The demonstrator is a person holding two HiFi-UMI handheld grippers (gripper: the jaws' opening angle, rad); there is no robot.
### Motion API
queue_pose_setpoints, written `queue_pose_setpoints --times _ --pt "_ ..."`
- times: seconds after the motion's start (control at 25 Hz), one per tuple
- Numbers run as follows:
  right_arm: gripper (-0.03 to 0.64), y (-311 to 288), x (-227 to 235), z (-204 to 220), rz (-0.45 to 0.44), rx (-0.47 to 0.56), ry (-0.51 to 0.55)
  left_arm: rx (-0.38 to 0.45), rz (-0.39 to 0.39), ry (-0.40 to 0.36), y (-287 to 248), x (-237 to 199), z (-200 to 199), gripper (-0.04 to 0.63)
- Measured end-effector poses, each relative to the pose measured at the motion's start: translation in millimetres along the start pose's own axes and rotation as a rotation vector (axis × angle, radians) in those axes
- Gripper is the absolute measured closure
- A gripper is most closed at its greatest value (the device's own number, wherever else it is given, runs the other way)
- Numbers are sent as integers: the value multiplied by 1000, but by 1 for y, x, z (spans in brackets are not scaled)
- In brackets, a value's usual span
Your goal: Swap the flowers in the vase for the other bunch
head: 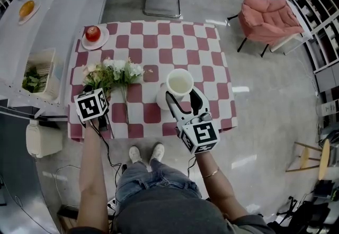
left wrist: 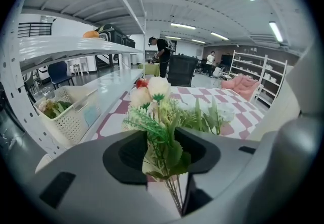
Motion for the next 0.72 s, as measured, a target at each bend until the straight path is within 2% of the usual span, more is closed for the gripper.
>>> queue_pose_setpoints --times 0.2,0.4,0.72 --pt "337 2 1 1 -5 4 3 7 -11 4 13 -1 2 379" --pt "337 2 1 1 -9 7 3 35 -8 26 29 -3 4 368" --pt "337 2 1 1 -16 13 3 114 2 11 60 9 -7 364"
Point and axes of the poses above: the fingertips, and each gripper's own axes: y backward along the fingers, x to its right, z out of its underside, the point moved 5 cm from there along y, backward along the fingers, and after that the axes turned 11 degrees about y, right-handed, at the moved point
